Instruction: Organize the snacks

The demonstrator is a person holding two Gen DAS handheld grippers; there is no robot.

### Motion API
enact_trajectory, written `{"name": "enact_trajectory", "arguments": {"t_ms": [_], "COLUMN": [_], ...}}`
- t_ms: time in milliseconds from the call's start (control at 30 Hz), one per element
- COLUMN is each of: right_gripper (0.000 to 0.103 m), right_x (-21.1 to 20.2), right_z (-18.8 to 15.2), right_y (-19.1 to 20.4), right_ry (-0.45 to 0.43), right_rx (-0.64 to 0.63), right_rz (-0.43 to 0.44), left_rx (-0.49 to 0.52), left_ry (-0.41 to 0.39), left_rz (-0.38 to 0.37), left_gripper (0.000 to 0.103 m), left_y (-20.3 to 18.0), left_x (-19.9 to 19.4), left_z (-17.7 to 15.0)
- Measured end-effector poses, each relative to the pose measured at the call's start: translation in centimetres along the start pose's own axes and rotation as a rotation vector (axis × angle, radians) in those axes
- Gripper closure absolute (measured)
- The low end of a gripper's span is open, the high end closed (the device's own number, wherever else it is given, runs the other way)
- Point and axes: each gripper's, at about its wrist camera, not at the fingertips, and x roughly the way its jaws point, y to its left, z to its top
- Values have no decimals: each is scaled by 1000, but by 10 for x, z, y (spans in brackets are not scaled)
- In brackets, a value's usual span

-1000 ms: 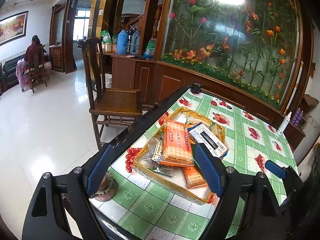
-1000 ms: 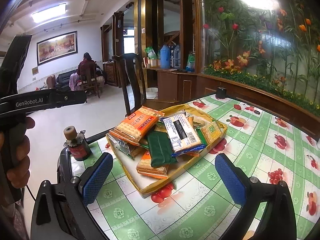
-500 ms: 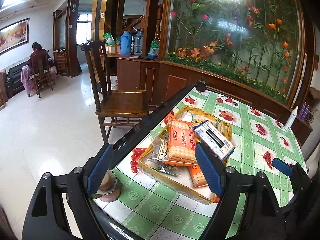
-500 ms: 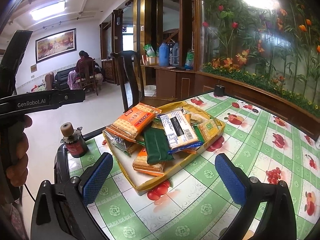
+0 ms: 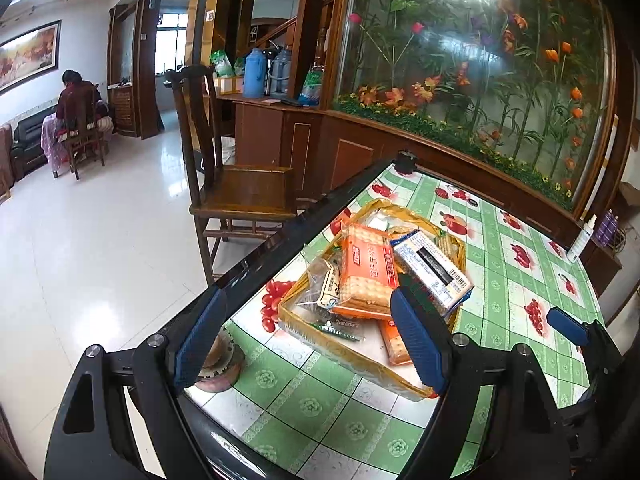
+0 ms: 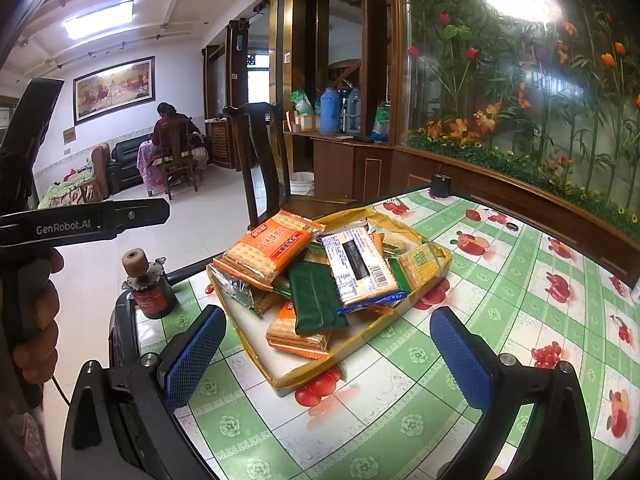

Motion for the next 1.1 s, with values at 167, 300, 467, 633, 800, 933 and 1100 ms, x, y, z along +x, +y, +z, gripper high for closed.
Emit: {"name": "enact_trajectory", "arguments": {"t_ms": [167, 300, 467, 633, 800, 933, 1100], "right_gripper": [1, 1, 1, 1, 1, 1, 1], "right_x": [9, 14, 18, 17, 12, 10, 10], "right_z": [-7, -12, -13, -12, -11, -11, -9], "right_y": [1, 0, -4, -8, -15, -18, -18], "right_ry": [31, 49, 57, 49, 34, 31, 28], "right_rx": [7, 10, 6, 8, 21, 25, 17], "right_rz": [-12, -20, -25, -20, -17, -19, -17], "left_rx": [16, 34, 68, 104, 132, 157, 173], "left_ry": [19, 23, 33, 26, 36, 43, 43], "left_rz": [5, 22, 29, 41, 53, 63, 70], "left_gripper": [18, 18, 18, 18, 18, 18, 18], "left_y": [-3, -6, -14, -25, -34, -39, -41], "left_x": [9, 14, 17, 14, 13, 13, 12], "left_z": [-2, -4, -8, -9, -9, -11, -12]}}
